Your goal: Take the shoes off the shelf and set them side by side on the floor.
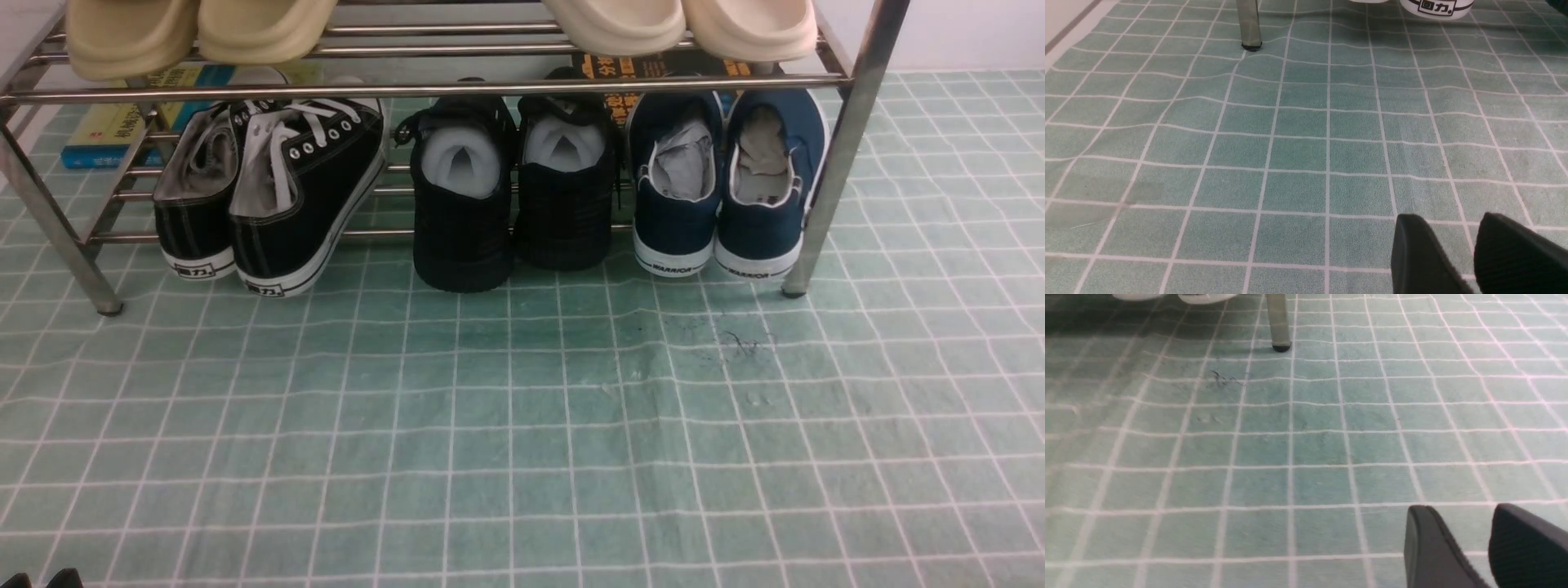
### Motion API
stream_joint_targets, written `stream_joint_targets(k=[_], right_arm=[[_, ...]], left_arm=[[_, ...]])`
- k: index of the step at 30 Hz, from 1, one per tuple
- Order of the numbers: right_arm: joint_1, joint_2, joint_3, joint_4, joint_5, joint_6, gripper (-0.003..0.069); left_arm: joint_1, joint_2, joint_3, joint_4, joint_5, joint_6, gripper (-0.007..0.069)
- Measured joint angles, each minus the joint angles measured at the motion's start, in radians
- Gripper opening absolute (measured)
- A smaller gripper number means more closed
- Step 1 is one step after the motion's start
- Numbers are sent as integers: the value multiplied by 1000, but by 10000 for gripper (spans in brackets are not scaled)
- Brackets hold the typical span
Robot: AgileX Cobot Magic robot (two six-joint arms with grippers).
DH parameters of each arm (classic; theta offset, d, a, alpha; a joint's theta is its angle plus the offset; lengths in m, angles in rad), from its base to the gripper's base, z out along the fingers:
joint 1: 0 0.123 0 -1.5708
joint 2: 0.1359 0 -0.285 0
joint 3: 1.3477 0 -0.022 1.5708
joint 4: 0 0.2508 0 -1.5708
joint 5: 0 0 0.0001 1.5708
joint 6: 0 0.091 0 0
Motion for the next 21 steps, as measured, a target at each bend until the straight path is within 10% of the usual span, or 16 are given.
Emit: stream_joint_targets(k=[7, 21], right_arm=[[0, 0, 10, 487, 3, 164, 238], [0, 0, -18, 636, -32, 99, 196]], left_arm=[[0, 0, 0, 0, 0, 0, 242], [0, 0, 0, 0, 0, 0, 242]])
